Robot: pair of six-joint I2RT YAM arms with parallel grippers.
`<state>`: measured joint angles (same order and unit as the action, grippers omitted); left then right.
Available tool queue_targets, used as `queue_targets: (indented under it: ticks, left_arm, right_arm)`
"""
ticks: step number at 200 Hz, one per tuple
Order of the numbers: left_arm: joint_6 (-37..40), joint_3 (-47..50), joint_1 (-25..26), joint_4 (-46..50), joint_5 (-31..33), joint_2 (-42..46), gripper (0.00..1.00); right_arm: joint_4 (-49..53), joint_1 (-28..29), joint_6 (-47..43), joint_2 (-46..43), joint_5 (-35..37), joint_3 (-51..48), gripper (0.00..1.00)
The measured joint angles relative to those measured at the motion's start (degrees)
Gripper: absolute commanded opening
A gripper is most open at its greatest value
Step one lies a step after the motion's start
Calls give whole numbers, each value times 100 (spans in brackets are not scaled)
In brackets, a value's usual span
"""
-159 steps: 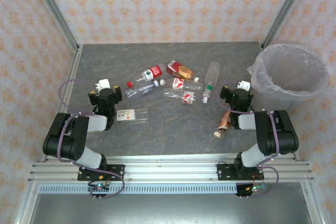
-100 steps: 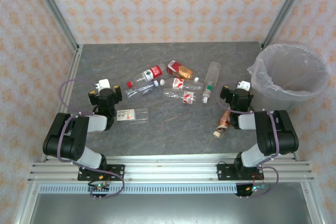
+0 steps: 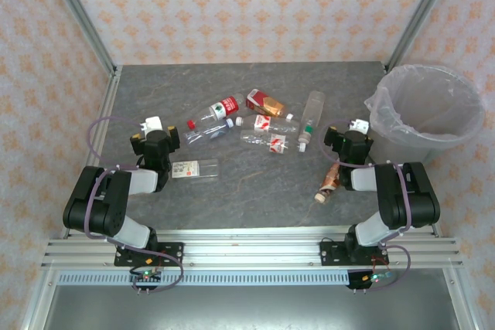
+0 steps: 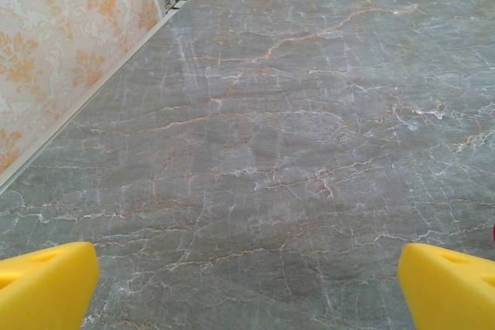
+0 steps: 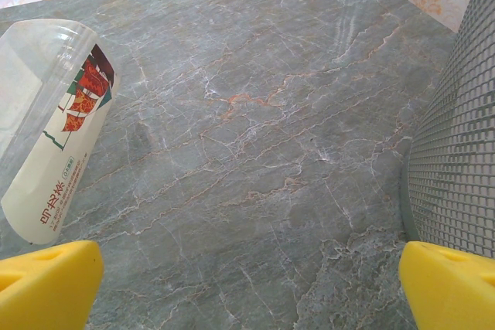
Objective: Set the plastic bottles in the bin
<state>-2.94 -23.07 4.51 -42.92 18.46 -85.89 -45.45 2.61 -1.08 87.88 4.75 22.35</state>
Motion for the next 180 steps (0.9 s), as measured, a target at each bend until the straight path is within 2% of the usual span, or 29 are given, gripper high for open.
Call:
queue_targets:
  ticks: [84,130,150,180]
  left_arm:
    - [9,-26,0,125,-66,55,100]
    - [136,-400,57,1045,-114,831,100]
    - [85,-625,177,1576,81,1086,100]
    - [-404,-1237,407,2839,544,1405,100]
  right_arm:
    - [103,0,0,-254,-28,-68,99]
    - [822,4,72,-1093,-63,-63,99]
    - [1298,4,240,-1408,-74,-33,99]
    - [2382,26,356,-1904,-361,264,99]
